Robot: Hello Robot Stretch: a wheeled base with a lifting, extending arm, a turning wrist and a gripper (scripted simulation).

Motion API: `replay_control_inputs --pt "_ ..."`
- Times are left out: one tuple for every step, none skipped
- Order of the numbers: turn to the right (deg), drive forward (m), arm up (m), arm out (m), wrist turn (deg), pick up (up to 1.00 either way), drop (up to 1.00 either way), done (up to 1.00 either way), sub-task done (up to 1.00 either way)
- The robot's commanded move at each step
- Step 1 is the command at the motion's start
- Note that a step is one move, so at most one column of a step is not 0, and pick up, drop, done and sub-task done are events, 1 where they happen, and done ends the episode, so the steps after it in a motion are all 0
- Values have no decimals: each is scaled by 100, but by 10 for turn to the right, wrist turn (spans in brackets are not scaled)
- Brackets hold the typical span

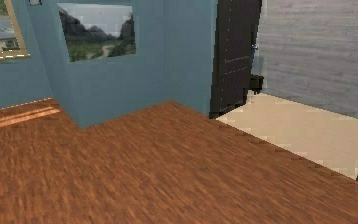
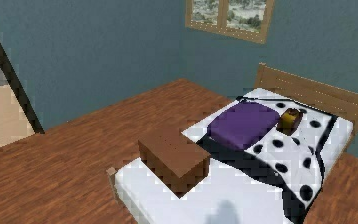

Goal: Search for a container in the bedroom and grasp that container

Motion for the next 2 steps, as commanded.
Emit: replay_control_inputs --pt "0 0 0 38 0 0 0 0 0" --pt "0 0 0 0 450 0 0 0 0"
